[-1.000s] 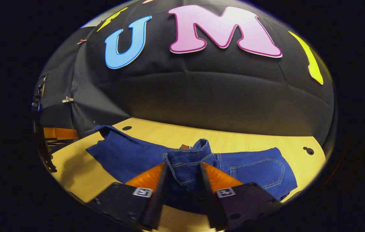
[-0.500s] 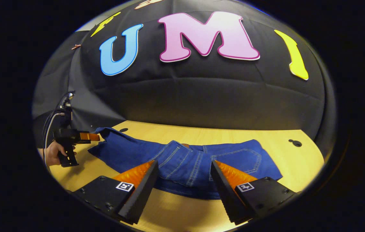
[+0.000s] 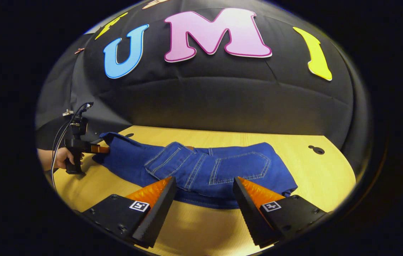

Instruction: Grasp the waist and the cuffs of the jeans and fold them to make the two legs overlap; first hold the waist and fold one-third of the jeans toward the cuffs, then hold the cuffs and fold the remaining one-third in the same direction to finish folding.

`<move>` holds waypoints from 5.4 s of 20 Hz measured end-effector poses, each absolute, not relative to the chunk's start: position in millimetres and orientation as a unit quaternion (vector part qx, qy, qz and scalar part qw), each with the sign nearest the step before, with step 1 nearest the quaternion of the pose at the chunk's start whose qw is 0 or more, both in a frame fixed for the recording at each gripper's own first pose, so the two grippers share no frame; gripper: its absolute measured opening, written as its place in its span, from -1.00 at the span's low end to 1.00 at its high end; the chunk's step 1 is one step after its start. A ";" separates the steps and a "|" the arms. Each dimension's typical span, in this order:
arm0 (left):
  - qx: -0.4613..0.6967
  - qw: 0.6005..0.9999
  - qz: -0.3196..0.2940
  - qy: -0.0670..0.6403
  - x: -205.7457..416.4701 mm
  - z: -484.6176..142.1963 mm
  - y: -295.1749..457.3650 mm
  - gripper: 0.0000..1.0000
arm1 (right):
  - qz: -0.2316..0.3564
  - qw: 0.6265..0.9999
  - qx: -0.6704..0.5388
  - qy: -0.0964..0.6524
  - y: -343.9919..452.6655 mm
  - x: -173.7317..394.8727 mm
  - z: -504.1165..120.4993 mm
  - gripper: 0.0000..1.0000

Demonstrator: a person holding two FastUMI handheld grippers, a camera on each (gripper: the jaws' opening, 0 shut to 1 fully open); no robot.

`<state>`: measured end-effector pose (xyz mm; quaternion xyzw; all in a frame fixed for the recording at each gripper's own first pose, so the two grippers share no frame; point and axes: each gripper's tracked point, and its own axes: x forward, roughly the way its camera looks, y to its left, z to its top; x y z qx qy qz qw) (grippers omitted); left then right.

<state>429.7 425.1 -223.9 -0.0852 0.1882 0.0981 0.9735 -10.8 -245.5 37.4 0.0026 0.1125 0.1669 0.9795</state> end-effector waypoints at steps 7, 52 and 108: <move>-0.198 0.965 0.060 0.162 424.5 -214.7 416.2 -0.60 | 0.162 0.977 -0.004 0.135 -250.8 -17.9 18.4 0.96; -0.063 0.970 -0.227 0.067 324.6 6.7 -46.5 0.95 | -0.031 0.995 0.022 0.097 -469.5 -116.3 143.9 0.94; -0.018 0.996 -0.075 -0.036 -2.9 30.2 210.6 0.93 | 0.054 0.998 -0.016 -0.035 -272.9 -364.3 237.1 0.93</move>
